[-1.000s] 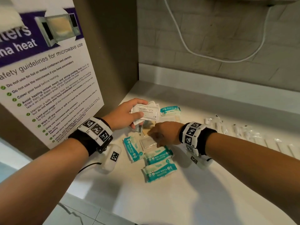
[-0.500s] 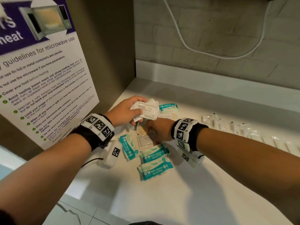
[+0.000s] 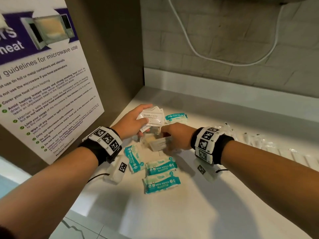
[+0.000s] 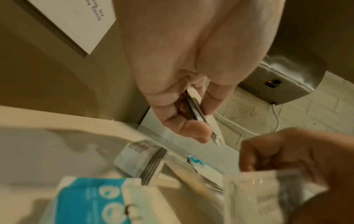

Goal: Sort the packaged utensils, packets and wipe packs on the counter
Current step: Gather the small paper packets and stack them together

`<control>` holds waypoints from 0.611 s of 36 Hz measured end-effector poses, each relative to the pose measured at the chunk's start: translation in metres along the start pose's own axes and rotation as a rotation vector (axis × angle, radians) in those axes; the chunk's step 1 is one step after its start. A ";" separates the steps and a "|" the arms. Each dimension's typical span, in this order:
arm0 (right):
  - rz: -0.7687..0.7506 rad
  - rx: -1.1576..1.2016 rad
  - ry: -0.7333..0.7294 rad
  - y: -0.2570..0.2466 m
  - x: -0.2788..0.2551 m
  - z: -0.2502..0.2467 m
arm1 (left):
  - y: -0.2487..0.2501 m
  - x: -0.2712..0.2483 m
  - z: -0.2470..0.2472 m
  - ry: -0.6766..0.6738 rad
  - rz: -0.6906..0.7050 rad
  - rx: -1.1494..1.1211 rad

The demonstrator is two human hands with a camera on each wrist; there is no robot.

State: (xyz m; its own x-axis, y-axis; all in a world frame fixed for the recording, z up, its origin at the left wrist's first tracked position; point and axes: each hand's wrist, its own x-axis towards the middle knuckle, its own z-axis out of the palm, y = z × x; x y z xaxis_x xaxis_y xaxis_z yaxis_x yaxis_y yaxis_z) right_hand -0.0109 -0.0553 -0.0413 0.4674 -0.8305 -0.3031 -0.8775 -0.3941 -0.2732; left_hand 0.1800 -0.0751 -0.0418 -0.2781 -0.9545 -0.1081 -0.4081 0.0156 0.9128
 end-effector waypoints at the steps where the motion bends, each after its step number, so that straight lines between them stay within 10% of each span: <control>1: -0.013 0.020 0.018 0.003 -0.005 -0.005 | 0.000 0.000 0.002 -0.011 0.004 -0.010; 15: 0.131 0.281 0.439 0.045 -0.013 -0.043 | 0.032 0.014 0.038 -0.121 0.051 -0.143; 22: 0.321 0.245 0.250 0.068 -0.004 -0.037 | 0.021 0.022 0.028 -0.040 0.058 -0.095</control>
State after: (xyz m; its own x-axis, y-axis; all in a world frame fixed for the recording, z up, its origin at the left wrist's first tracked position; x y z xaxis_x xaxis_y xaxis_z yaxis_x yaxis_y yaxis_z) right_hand -0.0764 -0.0936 -0.0247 0.1101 -0.9762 -0.1867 -0.9079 -0.0223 -0.4185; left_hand 0.1406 -0.0877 -0.0363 -0.3341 -0.9401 -0.0679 -0.3062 0.0401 0.9511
